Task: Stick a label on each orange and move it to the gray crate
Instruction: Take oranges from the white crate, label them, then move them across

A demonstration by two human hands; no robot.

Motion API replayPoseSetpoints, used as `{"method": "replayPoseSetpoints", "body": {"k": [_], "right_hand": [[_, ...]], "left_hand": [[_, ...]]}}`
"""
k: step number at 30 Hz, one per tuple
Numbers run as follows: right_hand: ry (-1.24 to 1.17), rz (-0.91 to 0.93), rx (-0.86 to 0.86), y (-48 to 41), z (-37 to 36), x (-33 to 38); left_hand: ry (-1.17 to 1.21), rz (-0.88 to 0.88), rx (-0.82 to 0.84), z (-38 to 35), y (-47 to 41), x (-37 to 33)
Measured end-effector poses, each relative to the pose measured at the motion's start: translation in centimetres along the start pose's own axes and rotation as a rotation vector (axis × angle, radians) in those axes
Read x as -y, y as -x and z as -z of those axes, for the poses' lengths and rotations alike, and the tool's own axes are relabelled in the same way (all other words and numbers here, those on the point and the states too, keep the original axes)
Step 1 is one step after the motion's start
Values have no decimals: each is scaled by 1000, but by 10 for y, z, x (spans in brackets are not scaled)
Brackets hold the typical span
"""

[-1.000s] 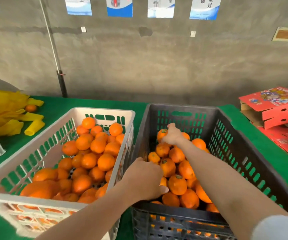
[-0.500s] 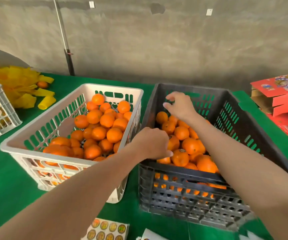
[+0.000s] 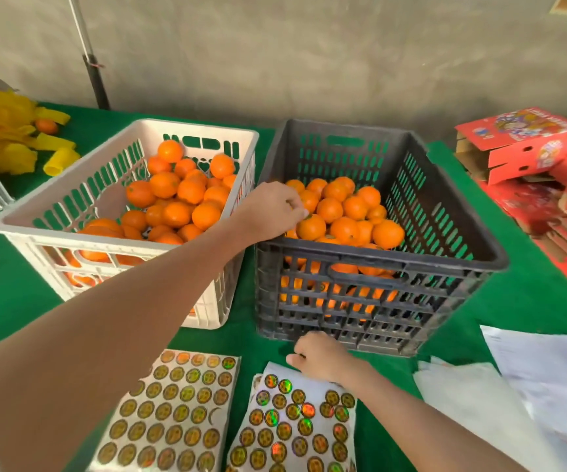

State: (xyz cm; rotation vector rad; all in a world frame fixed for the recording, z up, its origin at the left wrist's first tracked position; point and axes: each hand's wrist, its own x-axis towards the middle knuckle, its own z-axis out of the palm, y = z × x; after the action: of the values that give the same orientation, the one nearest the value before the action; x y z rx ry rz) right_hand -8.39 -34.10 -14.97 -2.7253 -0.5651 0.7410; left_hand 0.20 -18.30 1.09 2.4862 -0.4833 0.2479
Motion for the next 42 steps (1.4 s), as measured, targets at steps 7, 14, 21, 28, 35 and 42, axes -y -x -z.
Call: {"method": "replayPoseSetpoints", "body": {"k": [7, 14, 21, 28, 35, 42], "right_hand": [[-214, -37, -31, -5, -22, -2], [-131, -96, -12, -3, -31, -2], [-482, 41, -194, 16, -13, 1], [-378, 79, -641, 56, -16, 3], [-266, -25, -545, 62, -38, 17], [-286, 76, -651, 67, -49, 18]], "left_hand": [[79, -196, -501, -17, 100, -18], [197, 321, -22, -83, 171, 26], [497, 743, 321, -103, 164, 29], [870, 992, 315, -112, 167, 27], [830, 964, 313, -122, 165, 22], [651, 850, 358, -130, 159, 23]]}}
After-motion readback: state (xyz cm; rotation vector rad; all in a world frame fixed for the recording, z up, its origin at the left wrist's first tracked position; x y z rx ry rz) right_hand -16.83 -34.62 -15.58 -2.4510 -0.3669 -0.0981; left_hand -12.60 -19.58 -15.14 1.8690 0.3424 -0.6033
